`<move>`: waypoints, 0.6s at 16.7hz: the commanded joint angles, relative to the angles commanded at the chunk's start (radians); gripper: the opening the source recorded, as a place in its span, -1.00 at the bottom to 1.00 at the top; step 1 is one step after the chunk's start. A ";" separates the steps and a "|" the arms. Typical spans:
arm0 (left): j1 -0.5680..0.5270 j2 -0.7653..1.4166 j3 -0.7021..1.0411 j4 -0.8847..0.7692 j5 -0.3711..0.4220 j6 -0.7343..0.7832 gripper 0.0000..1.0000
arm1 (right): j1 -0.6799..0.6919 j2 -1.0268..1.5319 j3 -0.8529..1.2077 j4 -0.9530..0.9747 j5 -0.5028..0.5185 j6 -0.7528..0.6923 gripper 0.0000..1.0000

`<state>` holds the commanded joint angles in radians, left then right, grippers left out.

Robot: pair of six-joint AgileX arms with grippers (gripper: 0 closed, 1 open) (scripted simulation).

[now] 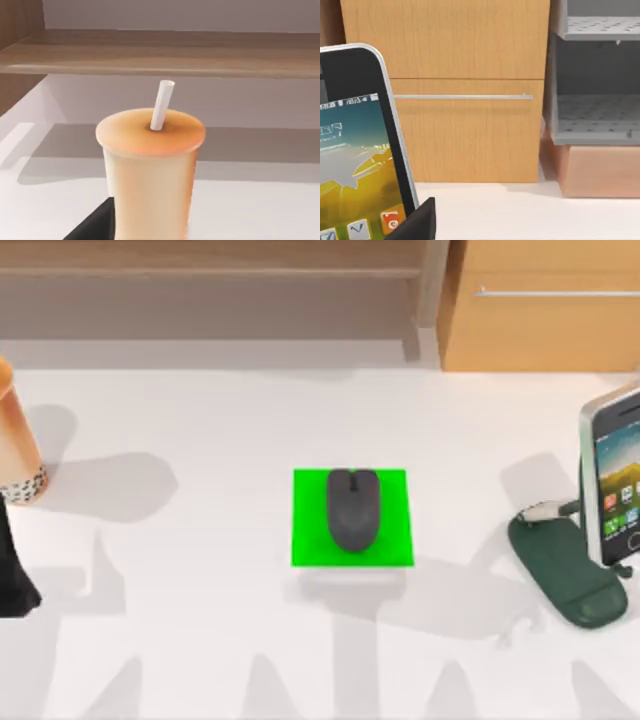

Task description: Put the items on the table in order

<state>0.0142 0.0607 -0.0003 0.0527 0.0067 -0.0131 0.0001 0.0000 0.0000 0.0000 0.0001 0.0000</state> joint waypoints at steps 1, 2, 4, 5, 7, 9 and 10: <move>0.009 0.041 0.000 0.035 0.004 -0.008 1.00 | 0.000 0.000 0.000 0.000 0.000 0.000 1.00; 0.019 0.091 0.001 0.079 0.010 -0.016 1.00 | 0.000 0.000 0.000 0.000 0.000 0.000 1.00; 0.043 0.220 0.003 0.193 0.024 -0.035 1.00 | 0.000 0.000 0.000 0.000 0.000 0.000 1.00; 0.056 0.297 0.005 0.262 0.032 -0.044 1.00 | 0.000 0.000 0.000 0.000 0.000 0.000 1.00; 0.082 0.479 0.011 0.423 0.051 -0.061 1.00 | 0.000 0.000 0.000 0.000 0.000 0.000 1.00; 0.107 0.684 0.021 0.586 0.073 -0.075 1.00 | 0.000 0.000 0.000 0.000 0.000 0.000 1.00; 0.119 0.781 0.028 0.661 0.084 -0.079 1.00 | 0.000 0.000 0.000 0.000 0.000 0.000 1.00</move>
<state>0.1327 0.8416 0.0274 0.7133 0.0908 -0.0925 0.0001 0.0000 0.0000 0.0000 0.0001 0.0000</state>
